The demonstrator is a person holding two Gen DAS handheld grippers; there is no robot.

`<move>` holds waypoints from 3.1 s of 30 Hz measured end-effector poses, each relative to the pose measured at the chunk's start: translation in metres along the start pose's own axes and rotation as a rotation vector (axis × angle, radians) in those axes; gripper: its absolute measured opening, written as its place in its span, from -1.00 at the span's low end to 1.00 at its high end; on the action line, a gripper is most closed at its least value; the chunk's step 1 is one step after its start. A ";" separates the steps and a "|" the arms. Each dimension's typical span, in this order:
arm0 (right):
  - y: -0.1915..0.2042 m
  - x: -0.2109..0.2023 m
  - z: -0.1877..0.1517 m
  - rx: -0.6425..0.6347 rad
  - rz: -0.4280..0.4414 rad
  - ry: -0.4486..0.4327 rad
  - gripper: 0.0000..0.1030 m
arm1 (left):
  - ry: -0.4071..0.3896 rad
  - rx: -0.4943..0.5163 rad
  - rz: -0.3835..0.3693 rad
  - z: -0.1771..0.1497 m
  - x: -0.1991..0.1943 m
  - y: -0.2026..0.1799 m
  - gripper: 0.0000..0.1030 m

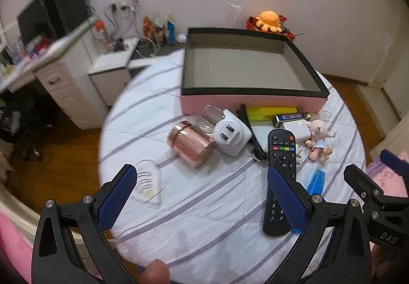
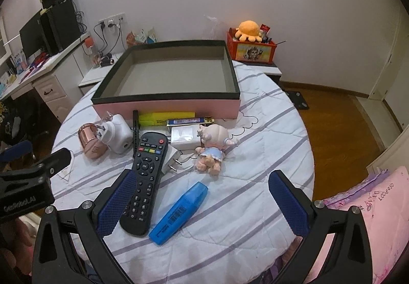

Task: Organize rigid objects
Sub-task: 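Move the left gripper toward the copper canister on the table, then grasp the copper canister with the left gripper and lift it, then carry the copper canister into the box and open the left gripper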

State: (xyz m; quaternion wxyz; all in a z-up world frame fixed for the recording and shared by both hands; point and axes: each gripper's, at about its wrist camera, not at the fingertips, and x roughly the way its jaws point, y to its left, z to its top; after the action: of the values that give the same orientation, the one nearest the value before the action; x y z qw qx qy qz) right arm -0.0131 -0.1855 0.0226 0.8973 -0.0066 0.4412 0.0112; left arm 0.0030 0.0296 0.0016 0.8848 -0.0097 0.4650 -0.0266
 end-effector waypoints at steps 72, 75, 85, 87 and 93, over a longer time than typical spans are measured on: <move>0.007 0.080 0.043 0.011 -0.006 0.073 1.00 | 0.048 0.132 -0.024 0.063 0.032 0.019 0.16; 0.003 0.081 0.045 0.021 -0.010 0.065 1.00 | 0.028 0.140 -0.039 0.081 0.034 0.010 0.16; -0.013 0.091 0.055 0.046 -0.024 0.072 1.00 | 0.024 0.179 -0.073 0.149 0.082 -0.032 0.16; -0.014 0.095 0.056 0.046 -0.024 0.076 1.00 | 0.052 0.181 -0.068 0.154 0.101 -0.037 0.16; -0.021 0.102 0.059 0.053 -0.025 0.089 1.00 | 0.144 0.193 -0.042 0.157 0.150 -0.044 0.16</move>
State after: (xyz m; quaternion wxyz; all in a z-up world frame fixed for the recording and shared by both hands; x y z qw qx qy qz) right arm 0.0962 -0.2039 -0.0222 0.8766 0.0111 0.4809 -0.0119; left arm 0.2157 -0.0237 -0.0307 0.8452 0.0678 0.5224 -0.0903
